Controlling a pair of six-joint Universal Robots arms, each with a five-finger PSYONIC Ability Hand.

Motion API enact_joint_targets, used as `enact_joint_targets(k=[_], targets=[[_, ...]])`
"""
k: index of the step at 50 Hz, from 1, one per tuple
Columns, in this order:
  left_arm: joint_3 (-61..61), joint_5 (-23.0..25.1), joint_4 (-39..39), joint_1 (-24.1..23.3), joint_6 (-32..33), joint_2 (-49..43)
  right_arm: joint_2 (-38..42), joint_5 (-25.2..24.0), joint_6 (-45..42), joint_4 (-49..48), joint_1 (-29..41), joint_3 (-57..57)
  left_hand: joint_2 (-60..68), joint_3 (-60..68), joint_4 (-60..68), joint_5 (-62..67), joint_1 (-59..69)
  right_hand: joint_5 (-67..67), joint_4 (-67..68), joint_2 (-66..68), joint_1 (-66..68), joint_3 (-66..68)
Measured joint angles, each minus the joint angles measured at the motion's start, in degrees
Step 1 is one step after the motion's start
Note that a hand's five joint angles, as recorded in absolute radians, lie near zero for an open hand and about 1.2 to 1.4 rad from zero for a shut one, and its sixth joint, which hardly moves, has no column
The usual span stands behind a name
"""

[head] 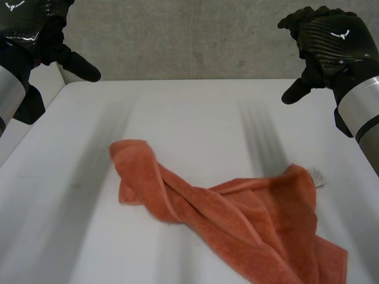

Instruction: Fold the laundry

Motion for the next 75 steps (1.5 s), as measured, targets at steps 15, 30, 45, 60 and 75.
enact_joint_targets(k=[15, 30, 45, 60, 75], targets=[[0.3, 0.0, 0.1, 0.1, 0.1, -2.3, 0.4, -3.8, -0.1, 0.5, -0.2, -0.4, 0.0, 0.0, 0.0, 0.0, 0.0, 0.0, 0.0, 0.0, 0.0, 0.0], [0.2, 4.3, -1.7, -0.2, 15.3, -15.0, 3.7, -3.3, -8.7, 16.3, -0.4, -2.6, 0.2, 0.2, 0.2, 0.2, 0.2, 0.0, 0.0, 0.0, 0.0, 0.0], [-2.6, 5.1, -2.9, -2.9, 33.1, -29.9, 9.5, -7.7, 1.5, 19.3, 0.3, 11.2, 2.5, 1.7, 2.2, 2.1, 2.1, 0.0, 0.0, 0.1, 0.0, 0.2], [-2.9, 4.8, 3.2, -3.4, 34.7, -35.9, 21.7, -9.1, 9.2, 6.9, 3.9, 14.1, 42.4, 41.6, 42.3, 41.6, 43.4, 43.0, 44.6, 45.4, 37.8, 45.6], [-0.5, 2.0, 12.3, -5.1, 32.2, -25.9, 18.2, 0.4, 5.5, 1.3, 4.4, -6.7, 56.4, 55.3, 56.0, 53.1, 52.3, 51.7, 55.0, 54.7, 42.9, 55.3]])
